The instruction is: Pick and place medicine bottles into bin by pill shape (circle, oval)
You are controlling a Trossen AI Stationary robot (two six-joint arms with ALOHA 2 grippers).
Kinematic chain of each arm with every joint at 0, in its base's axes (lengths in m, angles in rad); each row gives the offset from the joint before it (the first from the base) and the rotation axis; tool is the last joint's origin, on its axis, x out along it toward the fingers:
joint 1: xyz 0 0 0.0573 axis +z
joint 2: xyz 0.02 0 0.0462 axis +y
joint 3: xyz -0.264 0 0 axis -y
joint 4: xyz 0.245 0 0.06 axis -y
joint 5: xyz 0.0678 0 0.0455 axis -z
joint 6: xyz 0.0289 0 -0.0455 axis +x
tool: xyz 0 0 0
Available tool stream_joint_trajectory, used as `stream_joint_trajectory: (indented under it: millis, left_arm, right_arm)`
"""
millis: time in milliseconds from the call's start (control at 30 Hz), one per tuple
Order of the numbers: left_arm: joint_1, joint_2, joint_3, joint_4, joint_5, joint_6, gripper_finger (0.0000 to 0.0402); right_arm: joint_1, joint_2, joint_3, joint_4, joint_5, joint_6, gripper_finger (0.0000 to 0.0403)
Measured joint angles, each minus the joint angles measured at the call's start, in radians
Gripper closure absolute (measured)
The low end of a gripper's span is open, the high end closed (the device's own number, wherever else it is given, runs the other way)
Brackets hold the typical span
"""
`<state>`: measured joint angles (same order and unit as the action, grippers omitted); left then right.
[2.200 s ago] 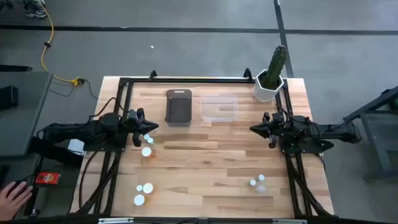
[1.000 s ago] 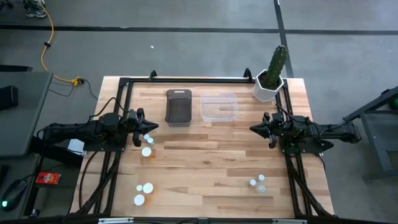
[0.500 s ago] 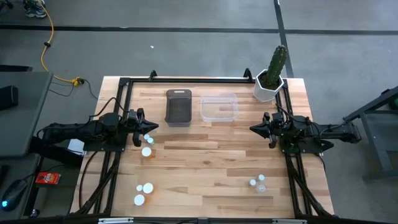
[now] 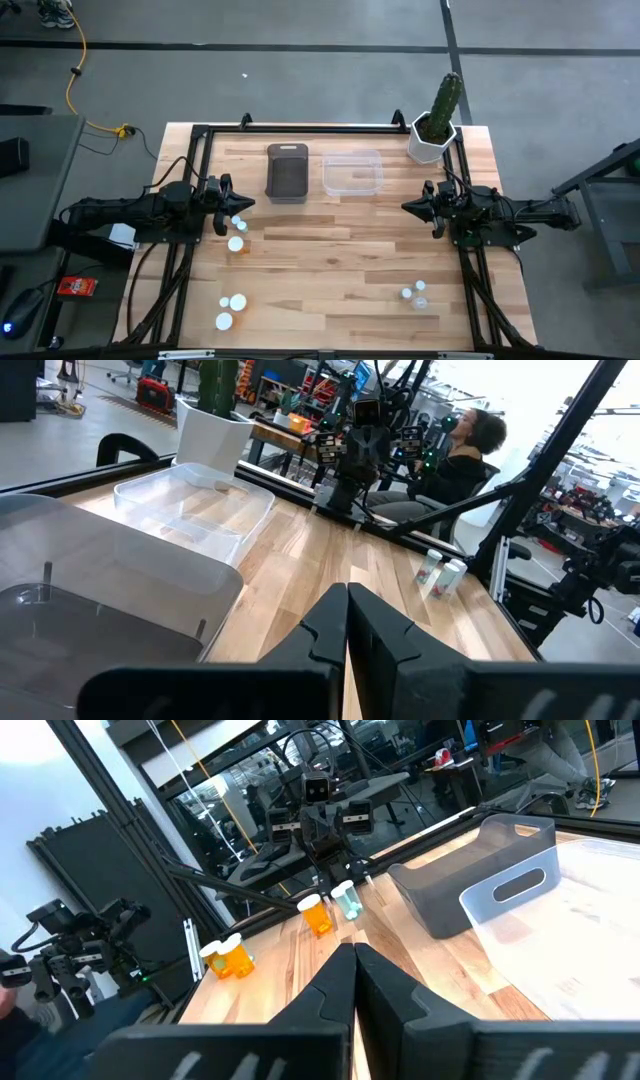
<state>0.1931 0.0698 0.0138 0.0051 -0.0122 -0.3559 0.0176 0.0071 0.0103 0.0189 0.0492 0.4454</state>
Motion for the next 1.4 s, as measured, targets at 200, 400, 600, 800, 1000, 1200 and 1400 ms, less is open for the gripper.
stream_joint_trajectory:
  millis: [200, 400, 600, 800, 1000, 1200, 1400]
  left_arm:
    - [0.0, 0.0, 0.0, 0.0, 0.0, 0.0, 0.0401]
    - [0.0, 0.0, 0.0, 0.0, 0.0, 0.0, 0.0401]
    - [0.0, 0.0, 0.0, 0.0, 0.0, 0.0, 0.0401]
    - [0.0, 0.0, 0.0, 0.038, -0.026, -0.059, 0.0401]
    - [0.0, 0.013, 0.0, 0.308, -0.209, -0.439, 0.0401]
    - [-0.022, 0.108, 0.072, 0.489, -0.324, -0.397, 0.0376]
    - [-0.059, 0.32, 0.323, 0.261, -0.28, -0.284, 0.0308]
  right_arm:
    - [0.0, 0.0, 0.0, 0.0, 0.0, 0.0, 0.0402]
    - [0.0, 0.0, 0.0, 0.0, 0.0, 0.0, 0.0402]
    - [0.0, 0.0, 0.0, 0.0, 0.0, 0.0, 0.0402]
    - [0.0, 0.0, 0.0, 0.0, 0.0, 0.0, 0.0402]
    - [0.0, 0.0, 0.0, 0.0, 0.0, 0.0, 0.0402]
    - [0.0, 0.0, 0.0, 0.0, 0.0, 0.0, 0.0402]
    - [0.0, 0.0, 0.0, 0.0, 0.0, 0.0, 0.0402]
